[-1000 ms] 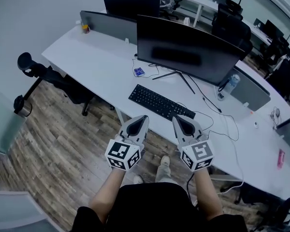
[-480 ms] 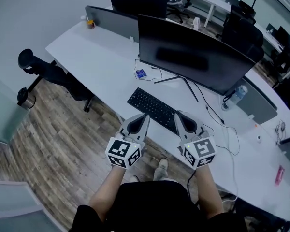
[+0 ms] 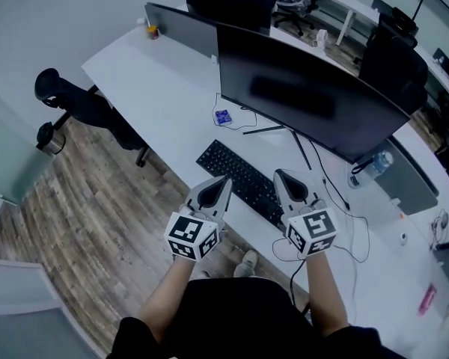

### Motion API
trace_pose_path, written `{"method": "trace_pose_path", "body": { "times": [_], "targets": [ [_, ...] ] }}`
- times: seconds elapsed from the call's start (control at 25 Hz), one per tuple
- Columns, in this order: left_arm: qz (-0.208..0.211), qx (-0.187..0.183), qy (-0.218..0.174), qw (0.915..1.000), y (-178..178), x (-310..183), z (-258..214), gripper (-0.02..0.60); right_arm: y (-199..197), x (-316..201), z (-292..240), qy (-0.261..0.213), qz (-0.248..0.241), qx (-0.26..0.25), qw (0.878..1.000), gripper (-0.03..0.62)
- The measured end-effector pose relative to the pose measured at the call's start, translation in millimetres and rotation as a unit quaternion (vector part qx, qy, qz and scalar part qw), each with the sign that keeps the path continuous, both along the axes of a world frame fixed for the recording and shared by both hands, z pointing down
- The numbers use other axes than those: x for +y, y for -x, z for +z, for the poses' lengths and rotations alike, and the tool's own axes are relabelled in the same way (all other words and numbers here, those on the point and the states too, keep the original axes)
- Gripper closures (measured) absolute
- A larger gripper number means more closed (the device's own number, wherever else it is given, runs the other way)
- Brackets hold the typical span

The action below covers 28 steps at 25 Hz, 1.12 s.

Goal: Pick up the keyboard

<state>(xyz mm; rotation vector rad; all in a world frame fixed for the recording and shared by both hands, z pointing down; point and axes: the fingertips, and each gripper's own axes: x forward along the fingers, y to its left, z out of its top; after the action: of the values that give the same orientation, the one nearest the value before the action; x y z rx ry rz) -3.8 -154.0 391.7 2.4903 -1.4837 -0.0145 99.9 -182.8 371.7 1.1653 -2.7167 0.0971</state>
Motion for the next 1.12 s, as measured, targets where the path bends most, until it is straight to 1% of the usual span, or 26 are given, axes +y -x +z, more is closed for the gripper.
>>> {"method": "trace_pose_path", "body": {
  "times": [0.32, 0.68, 0.88, 1.12],
  "targets": [
    [-0.039, -0.011, 0.019, 0.999, -20, -11, 12, 0.574, -23, -25, 17, 0.022, -0.038, -0.007, 0.999, 0.589],
    [-0.062, -0.016, 0.053, 0.9965, -33, -9, 38, 0.574, -39, -40, 42, 0.05, -0.061, -0.007, 0.997, 0.589],
    [-0.07, -0.017, 0.07, 0.9949, -27, -6, 50, 0.574, -35, -47, 51, 0.063, -0.07, -0.009, 0.996, 0.589],
    [-0.073, -0.016, 0.096, 0.9926, -15, -11, 77, 0.574, -25, -54, 66, 0.076, -0.074, 0.006, 0.994, 0.589]
  ]
}}
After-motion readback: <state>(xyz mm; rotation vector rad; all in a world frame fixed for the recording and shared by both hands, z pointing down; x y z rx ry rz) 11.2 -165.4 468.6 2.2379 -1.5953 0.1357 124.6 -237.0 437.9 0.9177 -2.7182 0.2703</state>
